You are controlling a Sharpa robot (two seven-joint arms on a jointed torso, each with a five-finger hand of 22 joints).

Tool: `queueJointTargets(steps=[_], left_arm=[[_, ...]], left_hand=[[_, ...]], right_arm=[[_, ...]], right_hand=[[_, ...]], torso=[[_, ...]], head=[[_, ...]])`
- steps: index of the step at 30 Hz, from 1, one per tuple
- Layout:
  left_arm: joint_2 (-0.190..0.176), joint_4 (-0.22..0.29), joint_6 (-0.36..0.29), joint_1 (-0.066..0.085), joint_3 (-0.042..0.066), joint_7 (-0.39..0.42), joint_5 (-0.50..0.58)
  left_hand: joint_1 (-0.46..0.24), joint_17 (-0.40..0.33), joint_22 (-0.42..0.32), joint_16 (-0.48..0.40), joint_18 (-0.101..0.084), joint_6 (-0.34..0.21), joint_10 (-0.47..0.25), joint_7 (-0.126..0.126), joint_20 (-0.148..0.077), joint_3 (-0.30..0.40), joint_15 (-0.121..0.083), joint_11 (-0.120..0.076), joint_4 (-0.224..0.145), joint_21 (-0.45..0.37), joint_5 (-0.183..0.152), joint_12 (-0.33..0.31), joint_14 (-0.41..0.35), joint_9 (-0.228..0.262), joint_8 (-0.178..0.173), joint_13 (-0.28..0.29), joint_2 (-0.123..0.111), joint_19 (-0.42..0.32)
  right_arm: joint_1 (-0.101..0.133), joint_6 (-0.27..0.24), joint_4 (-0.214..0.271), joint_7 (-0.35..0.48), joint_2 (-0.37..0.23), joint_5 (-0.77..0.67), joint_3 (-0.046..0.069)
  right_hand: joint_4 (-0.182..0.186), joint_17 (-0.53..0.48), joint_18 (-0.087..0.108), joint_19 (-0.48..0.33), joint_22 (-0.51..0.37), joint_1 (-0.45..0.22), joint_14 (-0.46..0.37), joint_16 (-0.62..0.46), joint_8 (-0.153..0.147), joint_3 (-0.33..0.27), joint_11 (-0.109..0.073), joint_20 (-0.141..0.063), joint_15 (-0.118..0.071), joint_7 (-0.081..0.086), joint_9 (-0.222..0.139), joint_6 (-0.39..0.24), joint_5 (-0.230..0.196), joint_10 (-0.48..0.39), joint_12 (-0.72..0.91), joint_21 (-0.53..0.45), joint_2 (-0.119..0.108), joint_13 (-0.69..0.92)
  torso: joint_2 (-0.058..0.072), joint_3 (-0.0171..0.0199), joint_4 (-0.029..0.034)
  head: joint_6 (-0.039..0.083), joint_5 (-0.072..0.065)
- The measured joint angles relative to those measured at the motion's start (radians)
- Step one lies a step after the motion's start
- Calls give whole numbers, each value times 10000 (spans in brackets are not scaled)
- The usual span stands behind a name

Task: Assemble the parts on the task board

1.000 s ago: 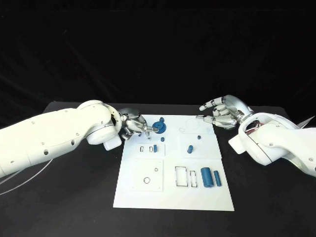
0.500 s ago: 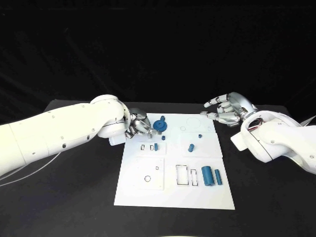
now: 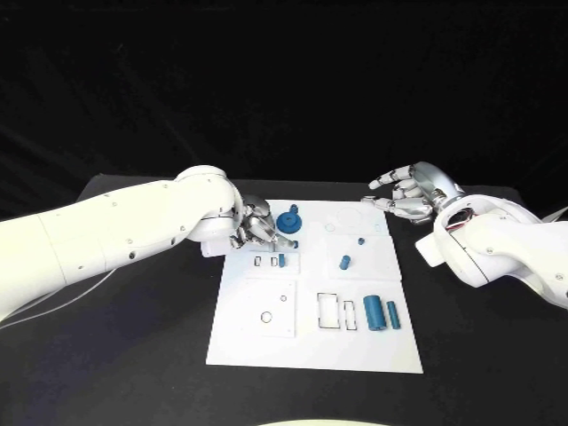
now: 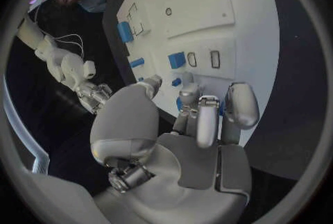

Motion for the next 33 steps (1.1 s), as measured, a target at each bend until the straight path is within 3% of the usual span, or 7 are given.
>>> queueJointTargets(steps=[16,21,33], left_arm=[[120,-71,331,0,-52,-80,-80],[114,-40,380,0,-54,-85,-84],[146,0,463,-2,-56,-95,-84]], left_hand=[[109,-1,66,0,2,1,0,0,0,1,0,0,0,32,0,0,0,87,0,35,109,-1],[307,-2,84,0,3,-22,0,23,0,1,0,0,0,72,0,0,0,177,0,34,307,-1],[307,-2,93,0,4,-34,1,35,0,1,1,0,0,71,0,0,0,207,-1,45,307,-1]], right_arm=[[0,-156,-94,-135,81,-94,-1],[0,-175,-117,-166,84,-151,-1],[0,-186,-196,-198,135,-219,-1]], right_hand=[[0,0,1,0,-1,5,0,-6,37,1,-36,0,0,0,-1,0,0,-37,-96,-81,6,-96],[0,0,0,0,-2,39,0,-6,36,1,-36,0,0,0,7,-1,0,-37,-95,-81,40,-98],[27,8,0,0,-3,39,0,-6,36,29,-35,0,0,-1,7,-1,0,-36,-95,-81,40,-98]], torso=[[4,-2,-1],[-1,-1,5],[-3,0,1]], head=[[-96,-4],[-135,-12],[-162,3]])
